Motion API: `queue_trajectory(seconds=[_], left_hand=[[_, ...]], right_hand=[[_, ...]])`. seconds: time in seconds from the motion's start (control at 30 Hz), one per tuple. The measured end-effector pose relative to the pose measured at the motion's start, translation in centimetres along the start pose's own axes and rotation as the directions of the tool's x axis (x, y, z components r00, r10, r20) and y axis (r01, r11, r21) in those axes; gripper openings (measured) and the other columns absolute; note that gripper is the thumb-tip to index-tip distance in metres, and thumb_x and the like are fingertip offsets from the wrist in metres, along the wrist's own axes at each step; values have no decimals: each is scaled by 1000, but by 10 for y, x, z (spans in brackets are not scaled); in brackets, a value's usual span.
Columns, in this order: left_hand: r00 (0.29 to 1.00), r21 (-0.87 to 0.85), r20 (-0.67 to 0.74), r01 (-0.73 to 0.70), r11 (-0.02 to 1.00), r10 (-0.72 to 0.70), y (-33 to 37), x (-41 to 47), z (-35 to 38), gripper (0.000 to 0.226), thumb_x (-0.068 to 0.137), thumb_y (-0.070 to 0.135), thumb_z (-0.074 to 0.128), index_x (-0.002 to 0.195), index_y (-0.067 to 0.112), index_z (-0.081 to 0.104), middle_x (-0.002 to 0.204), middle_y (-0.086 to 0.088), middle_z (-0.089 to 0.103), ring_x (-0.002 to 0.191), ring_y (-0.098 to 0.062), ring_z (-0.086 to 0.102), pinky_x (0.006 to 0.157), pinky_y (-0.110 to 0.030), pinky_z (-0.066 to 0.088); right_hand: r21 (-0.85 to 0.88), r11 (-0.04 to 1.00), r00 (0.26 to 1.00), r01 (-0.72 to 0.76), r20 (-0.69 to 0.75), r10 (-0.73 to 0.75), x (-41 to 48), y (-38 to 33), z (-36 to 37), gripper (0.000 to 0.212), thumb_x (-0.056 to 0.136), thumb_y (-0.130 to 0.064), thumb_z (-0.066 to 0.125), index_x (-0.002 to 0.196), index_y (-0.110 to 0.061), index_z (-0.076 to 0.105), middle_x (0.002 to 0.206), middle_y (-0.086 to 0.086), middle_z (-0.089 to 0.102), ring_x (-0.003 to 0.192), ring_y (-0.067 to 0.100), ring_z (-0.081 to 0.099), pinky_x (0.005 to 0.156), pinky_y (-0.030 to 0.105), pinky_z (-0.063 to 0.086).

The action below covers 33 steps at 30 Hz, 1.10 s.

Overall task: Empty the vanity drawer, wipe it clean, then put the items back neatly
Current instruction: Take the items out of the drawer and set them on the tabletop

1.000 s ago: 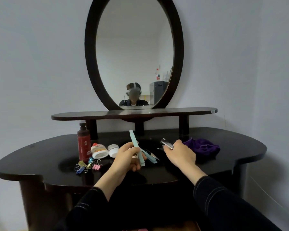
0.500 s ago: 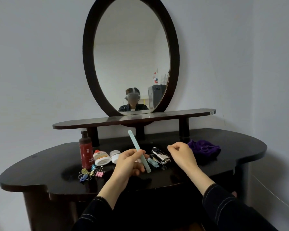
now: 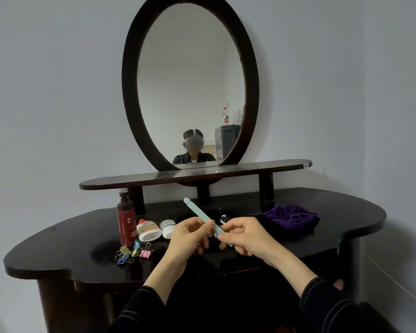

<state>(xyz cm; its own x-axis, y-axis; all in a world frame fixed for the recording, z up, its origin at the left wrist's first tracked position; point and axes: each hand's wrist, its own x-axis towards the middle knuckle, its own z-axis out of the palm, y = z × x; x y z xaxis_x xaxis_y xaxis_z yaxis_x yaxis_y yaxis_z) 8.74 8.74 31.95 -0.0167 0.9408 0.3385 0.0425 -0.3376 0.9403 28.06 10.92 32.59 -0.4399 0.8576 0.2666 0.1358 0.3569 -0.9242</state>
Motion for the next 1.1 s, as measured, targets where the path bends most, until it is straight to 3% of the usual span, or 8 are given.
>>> queue_trajectory(seconds=[0.13, 0.23, 0.3, 0.4, 0.63, 0.83, 1.0, 1.1], left_hand=[[1000, 0, -9, 17, 1000, -17, 1, -1, 2, 26, 92, 31, 69, 104, 8, 71, 83, -6, 70, 53, -14, 54, 43, -22, 38], [996, -5, -69, 50, 999, -50, 0, -1, 1, 25, 93, 28, 69, 105, 6, 68, 75, -4, 68, 51, -14, 53, 42, -22, 37], [992, 5, -115, 56, 998, -55, -2, -2, -1, 21, 93, 24, 69, 102, 5, 68, 72, -6, 67, 49, -13, 52, 41, -22, 37], [985, 26, -164, 64, 998, -59, -3, -1, -4, 14, 94, 17, 66, 97, 3, 68, 73, -11, 68, 49, -14, 52, 41, -23, 37], [982, 55, -183, 52, 997, -41, -2, -3, -4, 9, 92, 6, 60, 96, 3, 68, 67, -6, 67, 46, -14, 50, 40, -22, 35], [980, 78, -199, 46, 996, -29, -1, -8, -5, 12, 91, 4, 58, 96, 3, 69, 65, -2, 67, 46, -14, 50, 40, -23, 35], [981, 136, -184, -29, 990, 54, 5, -26, -3, 20, 92, -2, 52, 93, 8, 69, 68, -7, 65, 48, -14, 51, 41, -23, 36], [965, 261, -148, -174, 949, 218, 5, -59, 1, 24, 93, 1, 55, 88, 19, 70, 68, -2, 67, 54, -9, 55, 49, -18, 41]], right_hand=[[103, 995, 984, 9, -177, 10, 3, 4, -3, 22, 92, -21, 73, 110, -8, 72, 84, 12, 77, 46, 8, 46, 39, 19, 31], [195, 979, 859, 58, -509, 50, 8, 14, -16, 12, 94, -13, 69, 104, -7, 72, 76, 10, 76, 46, 9, 48, 39, 19, 36], [70, 997, 761, -21, -646, 62, 13, 20, -26, 7, 94, -12, 67, 96, -8, 73, 68, 7, 73, 45, 9, 52, 42, 24, 46], [-177, 961, 750, -213, -659, 45, 20, 23, -32, 18, 94, -16, 65, 78, -13, 71, 63, 2, 72, 51, 14, 61, 62, 41, 60], [-482, 738, 763, -472, -643, 67, 27, 17, -26, 16, 94, -26, 60, 83, -20, 70, 76, -1, 69, 70, 19, 65, 61, 30, 47], [-605, 637, 807, -478, -589, 45, 26, 18, -22, 16, 93, -27, 59, 87, -18, 70, 79, 0, 69, 76, 20, 67, 68, 32, 53], [-413, 816, 768, -404, -638, 57, 18, 19, -25, 17, 91, -19, 57, 78, -22, 66, 75, -6, 67, 72, 16, 62, 63, 30, 46], [-309, 917, 772, -254, -636, -1, -1, 11, -22, 24, 90, -15, 56, 68, -23, 56, 65, -10, 57, 64, 15, 55, 61, 31, 45]])
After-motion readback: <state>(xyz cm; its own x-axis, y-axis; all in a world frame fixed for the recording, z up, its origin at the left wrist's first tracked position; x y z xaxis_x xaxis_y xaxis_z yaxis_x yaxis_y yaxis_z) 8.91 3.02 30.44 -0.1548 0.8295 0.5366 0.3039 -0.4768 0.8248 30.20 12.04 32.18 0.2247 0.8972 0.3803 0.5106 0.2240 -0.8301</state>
